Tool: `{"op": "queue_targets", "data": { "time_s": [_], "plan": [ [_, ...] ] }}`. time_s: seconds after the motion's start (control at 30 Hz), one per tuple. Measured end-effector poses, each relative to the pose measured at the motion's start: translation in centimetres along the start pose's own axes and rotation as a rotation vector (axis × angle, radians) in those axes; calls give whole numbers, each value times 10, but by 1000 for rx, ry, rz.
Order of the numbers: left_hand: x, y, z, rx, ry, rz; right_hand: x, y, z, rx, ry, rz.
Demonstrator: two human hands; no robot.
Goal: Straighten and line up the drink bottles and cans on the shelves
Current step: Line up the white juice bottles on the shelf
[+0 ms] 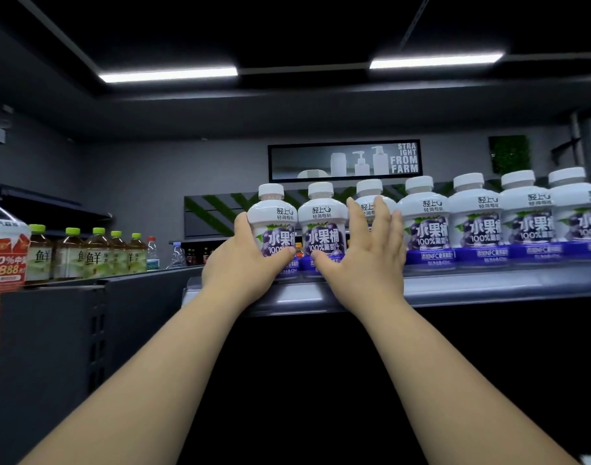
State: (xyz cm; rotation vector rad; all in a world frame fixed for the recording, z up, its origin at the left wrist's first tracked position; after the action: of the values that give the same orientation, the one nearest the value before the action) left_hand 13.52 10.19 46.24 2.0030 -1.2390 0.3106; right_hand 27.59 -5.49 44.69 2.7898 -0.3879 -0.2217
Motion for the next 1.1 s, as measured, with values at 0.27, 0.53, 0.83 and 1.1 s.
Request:
{"op": "queue_targets", "data": {
  "time_s": [0.27, 0.53, 0.83, 1.1],
  "plan": [
    [11, 12, 16, 69, -138, 36, -2, 17, 13, 50, 40, -92],
    [26, -4, 69, 63, -342, -169, 16, 21, 62, -176, 105, -53],
    [39, -29, 144, -255, -340, -408, 50, 63, 104, -448, 161, -63],
    [50, -47, 252, -605, -147, -96, 84, 83, 184, -656, 83, -344]
  ]
}}
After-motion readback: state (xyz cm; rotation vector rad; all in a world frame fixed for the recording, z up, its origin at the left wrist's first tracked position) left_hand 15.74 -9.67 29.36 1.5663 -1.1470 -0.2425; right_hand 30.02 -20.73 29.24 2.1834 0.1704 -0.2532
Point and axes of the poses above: each hand's wrist, its own z-axis away from the middle knuckle, its own y-axis out of the back of the hand, x = y × z, the point moved 10 cm from there along -z, towards the middle knuckle, and after that the axes turned 15 degrees about y, right-handed, at the moved point
